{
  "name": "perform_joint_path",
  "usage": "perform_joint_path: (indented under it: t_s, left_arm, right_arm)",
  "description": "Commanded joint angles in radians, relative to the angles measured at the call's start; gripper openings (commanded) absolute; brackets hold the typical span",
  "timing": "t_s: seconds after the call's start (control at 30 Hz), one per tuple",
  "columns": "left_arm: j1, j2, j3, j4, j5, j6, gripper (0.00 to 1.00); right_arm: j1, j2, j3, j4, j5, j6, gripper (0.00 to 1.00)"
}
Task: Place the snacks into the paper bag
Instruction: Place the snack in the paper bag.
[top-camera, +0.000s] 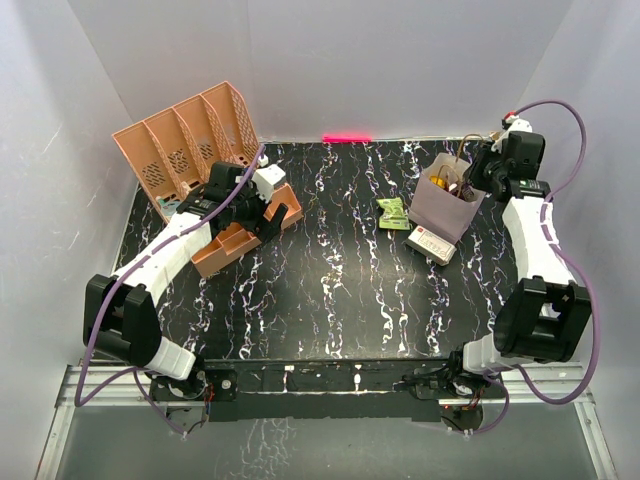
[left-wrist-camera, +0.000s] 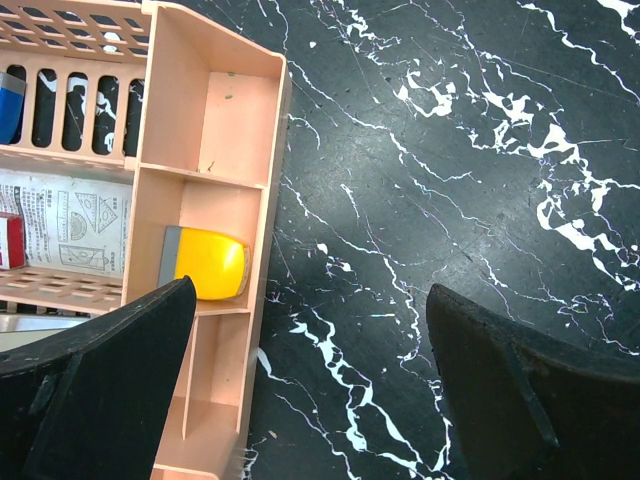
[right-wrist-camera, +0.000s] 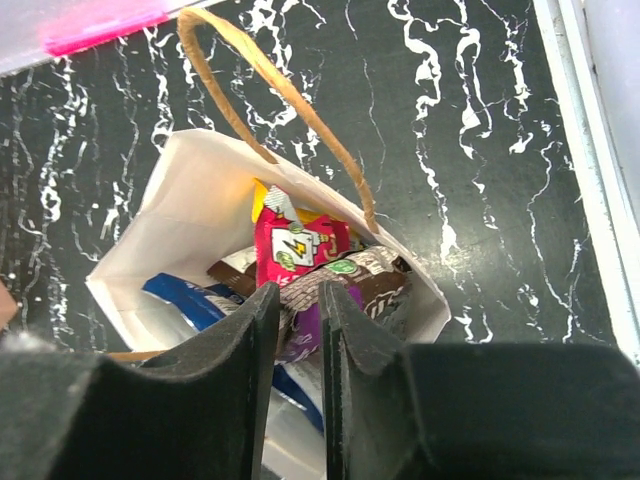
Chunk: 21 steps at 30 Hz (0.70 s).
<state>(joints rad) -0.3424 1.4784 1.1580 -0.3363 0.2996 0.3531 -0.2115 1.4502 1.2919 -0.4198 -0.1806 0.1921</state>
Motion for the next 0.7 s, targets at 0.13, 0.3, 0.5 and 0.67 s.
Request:
perform_joint_path:
  t_s: [0.13,0.3,0.5,0.67]
  left_arm:
    - [0.005,-0.056,-0.009,0.004,0.021,0.002,0.98]
    - [0.006,-0.05,-0.005,0.001,0.024,0.002,0.98]
    - [0.005,-0.041,-0.003,0.001,0.032,0.003,0.98]
    - [0.005,-0.037,0.001,-0.001,0.033,0.004,0.98]
  right_arm:
    - [-0.005,0.005,0.075,0.036,0.025,-0.145,0.36]
    - [-0.006,-0.005,0.117,-0.006,-0.007,-0.205,0.42]
    - [-0.004,0.036,0.152,-0.101,-0.056,-0.25,0.4]
    - [-0.003,0.059,0.141,-0.125,-0.058,-0.269,0.29]
